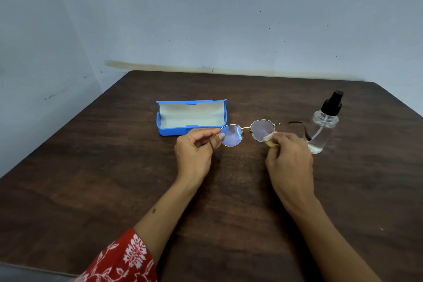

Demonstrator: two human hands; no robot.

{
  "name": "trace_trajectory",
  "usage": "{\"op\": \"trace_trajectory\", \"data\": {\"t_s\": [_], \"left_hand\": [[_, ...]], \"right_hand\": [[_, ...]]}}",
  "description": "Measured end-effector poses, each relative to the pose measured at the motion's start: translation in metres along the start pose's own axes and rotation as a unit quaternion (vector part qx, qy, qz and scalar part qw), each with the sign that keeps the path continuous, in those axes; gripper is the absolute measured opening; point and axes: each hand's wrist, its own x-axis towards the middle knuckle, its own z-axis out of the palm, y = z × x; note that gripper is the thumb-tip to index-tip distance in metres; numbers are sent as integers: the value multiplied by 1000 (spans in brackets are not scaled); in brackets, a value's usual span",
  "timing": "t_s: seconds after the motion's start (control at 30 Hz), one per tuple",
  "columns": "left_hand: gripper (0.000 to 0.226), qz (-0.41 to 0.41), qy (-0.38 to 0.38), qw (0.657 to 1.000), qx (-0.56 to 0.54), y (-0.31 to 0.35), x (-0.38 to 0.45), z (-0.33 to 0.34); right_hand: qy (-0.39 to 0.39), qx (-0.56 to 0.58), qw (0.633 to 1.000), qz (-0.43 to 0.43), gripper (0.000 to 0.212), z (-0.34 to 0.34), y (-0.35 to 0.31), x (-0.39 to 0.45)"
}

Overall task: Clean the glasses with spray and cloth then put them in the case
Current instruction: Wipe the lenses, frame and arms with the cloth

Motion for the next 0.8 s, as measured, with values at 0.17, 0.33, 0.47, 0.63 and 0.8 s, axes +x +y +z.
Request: {"op": "trace_trajectory", "data": {"t_s": [0.17,0.33,0.47,0.63,0.8], "left_hand": [[12,-36,-7,999,-33,1,-1,2],[12,-46,5,998,-48,2,0,3],[8,-45,29,998,-41,2,1,2],[10,-46,59,997,-34,1,4,0],[9,-46,57,997,-34,0,4,2]], "right_hand": [[8,5,1000,-3,24,-1,0,1],[-13,2,1000,2,23,-3,0,3],[-21,22,1000,5,18,-3,-1,0],[-27,49,998,-30,12,-1,-9,-6],[18,110,977,-179,20,2,-26,-15]]}}
